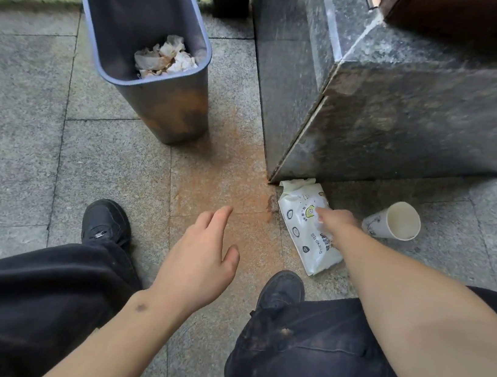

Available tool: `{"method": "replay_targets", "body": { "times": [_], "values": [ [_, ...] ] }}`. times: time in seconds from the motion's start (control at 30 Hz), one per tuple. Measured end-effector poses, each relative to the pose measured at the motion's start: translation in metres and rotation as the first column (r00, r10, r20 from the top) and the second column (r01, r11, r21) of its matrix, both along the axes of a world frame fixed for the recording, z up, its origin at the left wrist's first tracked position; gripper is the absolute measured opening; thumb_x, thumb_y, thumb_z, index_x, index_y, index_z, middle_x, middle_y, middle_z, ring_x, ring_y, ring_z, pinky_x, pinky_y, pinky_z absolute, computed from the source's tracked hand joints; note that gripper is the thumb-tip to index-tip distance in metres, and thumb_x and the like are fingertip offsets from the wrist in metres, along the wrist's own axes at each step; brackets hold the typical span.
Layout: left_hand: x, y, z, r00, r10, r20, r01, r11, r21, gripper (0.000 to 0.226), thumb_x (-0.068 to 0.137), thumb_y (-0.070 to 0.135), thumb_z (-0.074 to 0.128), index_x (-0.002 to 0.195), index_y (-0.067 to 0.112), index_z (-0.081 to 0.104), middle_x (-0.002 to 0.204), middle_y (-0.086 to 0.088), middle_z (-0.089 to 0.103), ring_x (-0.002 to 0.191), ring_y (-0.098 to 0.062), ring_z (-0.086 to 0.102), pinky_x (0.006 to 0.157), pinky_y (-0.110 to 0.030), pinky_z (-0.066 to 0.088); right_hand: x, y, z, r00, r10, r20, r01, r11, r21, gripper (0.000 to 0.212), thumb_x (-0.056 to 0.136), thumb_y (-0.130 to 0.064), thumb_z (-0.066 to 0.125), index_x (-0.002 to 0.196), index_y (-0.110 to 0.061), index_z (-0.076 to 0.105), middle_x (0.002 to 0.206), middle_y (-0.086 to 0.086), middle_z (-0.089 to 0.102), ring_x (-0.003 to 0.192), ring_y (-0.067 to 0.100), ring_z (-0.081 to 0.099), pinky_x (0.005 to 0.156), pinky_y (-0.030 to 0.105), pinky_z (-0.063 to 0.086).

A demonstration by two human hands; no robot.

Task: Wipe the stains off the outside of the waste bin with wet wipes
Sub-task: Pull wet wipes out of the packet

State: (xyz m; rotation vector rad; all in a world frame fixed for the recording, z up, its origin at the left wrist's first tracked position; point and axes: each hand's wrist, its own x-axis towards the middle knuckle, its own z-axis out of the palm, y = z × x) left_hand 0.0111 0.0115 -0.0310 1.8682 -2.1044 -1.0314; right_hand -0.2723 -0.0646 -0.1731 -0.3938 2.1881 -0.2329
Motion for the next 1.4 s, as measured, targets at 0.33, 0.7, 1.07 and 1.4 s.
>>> {"method": "replay_targets", "body": {
  "times": [0.33,0.7,1.07,1.4],
  "values": [
    [0.001,0.002,-0.001,1.0,0.006,-0.031,-0.007,1.0,-0.008,0.071,0.094,0.033,0.055,0.151,0.033,0.012,0.151,0.001,0.036,0.127,-0.021,0.048,0.091,-0.03,0.038,-0.013,0.001,0.003,0.963,-0.21,0.166,0.208,0.978,0.029,0.047,0.094,-0.024,0.061,0.136,-0.003,0.051,0.138,0.016,0.053,0.129,0.034,0.05,0.085,0.034,0.041],
    [-0.006,-0.008,0.038,0.988,-0.121,0.098,0.133,0.983,-0.129,0.075,0.092,0.031,0.054,0.154,0.024,0.013,0.148,-0.004,0.036,0.126,-0.027,0.047,0.098,-0.044,0.045,0.002,0.003,0.076,0.891,0.176,-0.419,-0.328,0.887,-0.324,0.007,0.084,-0.031,0.07,0.083,-0.024,0.068,0.097,0.006,0.072,0.097,0.032,0.064,0.079,0.033,0.046],
    [0.009,-0.019,0.081,0.975,-0.141,0.173,0.175,0.964,-0.199,0.071,0.09,0.034,0.054,0.151,0.023,0.02,0.15,-0.007,0.029,0.123,-0.034,0.049,0.095,-0.048,0.047,-0.013,0.014,0.163,0.87,0.224,-0.44,-0.422,0.798,-0.43,0.007,0.086,-0.023,0.064,0.08,-0.02,0.062,0.09,0.003,0.068,0.087,0.026,0.063,0.072,0.033,0.049],
    [0.026,-0.011,0.087,0.974,-0.117,0.192,0.136,0.987,-0.091,0.066,0.091,0.037,0.052,0.149,0.024,0.024,0.146,-0.007,0.034,0.116,-0.03,0.053,0.091,-0.042,0.049,-0.021,0.036,0.192,0.806,0.292,-0.515,-0.503,0.797,-0.334,0.013,0.092,-0.023,0.057,0.08,-0.02,0.056,0.09,0.004,0.065,0.082,0.027,0.058,0.065,0.033,0.044]
  ]
}}
